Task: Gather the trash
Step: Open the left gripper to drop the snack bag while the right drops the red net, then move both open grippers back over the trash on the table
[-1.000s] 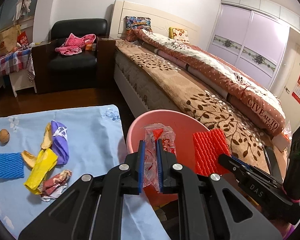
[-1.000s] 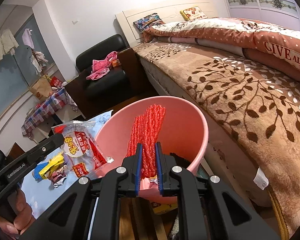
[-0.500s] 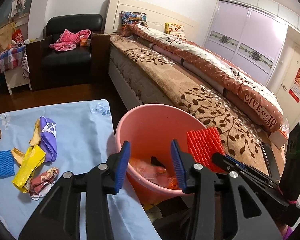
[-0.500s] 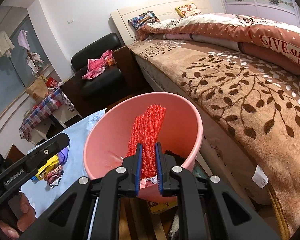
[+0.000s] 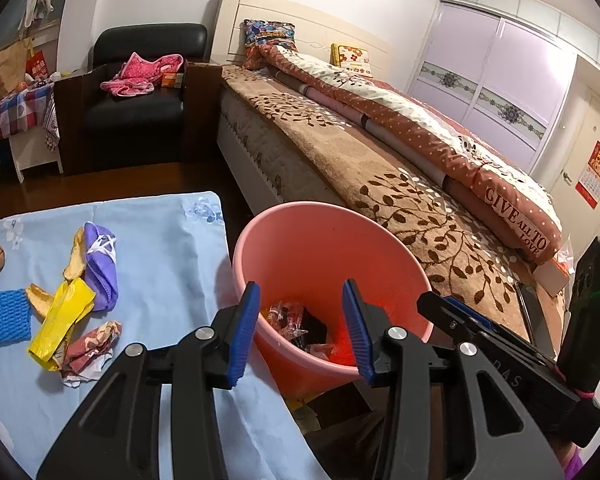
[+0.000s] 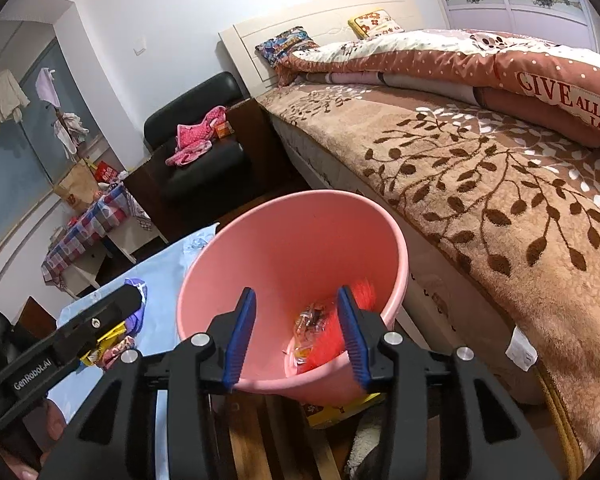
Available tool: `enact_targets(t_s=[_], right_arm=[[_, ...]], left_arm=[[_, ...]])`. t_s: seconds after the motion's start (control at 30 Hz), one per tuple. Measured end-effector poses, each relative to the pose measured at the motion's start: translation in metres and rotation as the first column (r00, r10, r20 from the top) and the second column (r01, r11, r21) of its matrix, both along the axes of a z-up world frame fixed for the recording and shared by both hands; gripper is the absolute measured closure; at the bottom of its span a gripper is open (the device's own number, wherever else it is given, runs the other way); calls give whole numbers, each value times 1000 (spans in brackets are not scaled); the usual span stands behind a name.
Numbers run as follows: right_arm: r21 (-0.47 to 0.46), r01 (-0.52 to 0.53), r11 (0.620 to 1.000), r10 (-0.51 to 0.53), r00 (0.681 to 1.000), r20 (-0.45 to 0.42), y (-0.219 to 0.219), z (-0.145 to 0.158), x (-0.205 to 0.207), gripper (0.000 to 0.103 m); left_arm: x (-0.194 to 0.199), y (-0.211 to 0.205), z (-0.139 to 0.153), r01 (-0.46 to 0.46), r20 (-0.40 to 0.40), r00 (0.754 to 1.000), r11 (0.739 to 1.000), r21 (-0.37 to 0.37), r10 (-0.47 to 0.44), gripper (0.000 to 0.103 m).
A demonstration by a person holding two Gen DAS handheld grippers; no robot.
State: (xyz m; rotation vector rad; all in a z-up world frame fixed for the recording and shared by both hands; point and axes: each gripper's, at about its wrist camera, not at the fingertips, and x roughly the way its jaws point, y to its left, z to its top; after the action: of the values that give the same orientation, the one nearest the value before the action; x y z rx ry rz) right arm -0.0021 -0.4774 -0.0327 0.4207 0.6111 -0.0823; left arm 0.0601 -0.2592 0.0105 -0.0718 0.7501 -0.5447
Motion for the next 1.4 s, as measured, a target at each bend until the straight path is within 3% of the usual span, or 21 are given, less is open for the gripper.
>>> enact_targets(t_s=[0.8, 1.23, 1.4], right_arm=[[-49, -124, 991, 124, 992, -14, 52, 7, 4, 61], [-67, -175, 982, 174, 985, -21, 74, 11, 6, 61], [-73, -193, 978, 192, 981, -28, 80, 10, 8, 61]], left_arm=[[-6, 59, 10, -107, 22, 994, 994, 0, 107, 60], [2, 122, 10, -219, 34, 976, 974, 53, 217, 60], [14, 143, 0, -249, -1, 968, 965, 83, 250, 60]])
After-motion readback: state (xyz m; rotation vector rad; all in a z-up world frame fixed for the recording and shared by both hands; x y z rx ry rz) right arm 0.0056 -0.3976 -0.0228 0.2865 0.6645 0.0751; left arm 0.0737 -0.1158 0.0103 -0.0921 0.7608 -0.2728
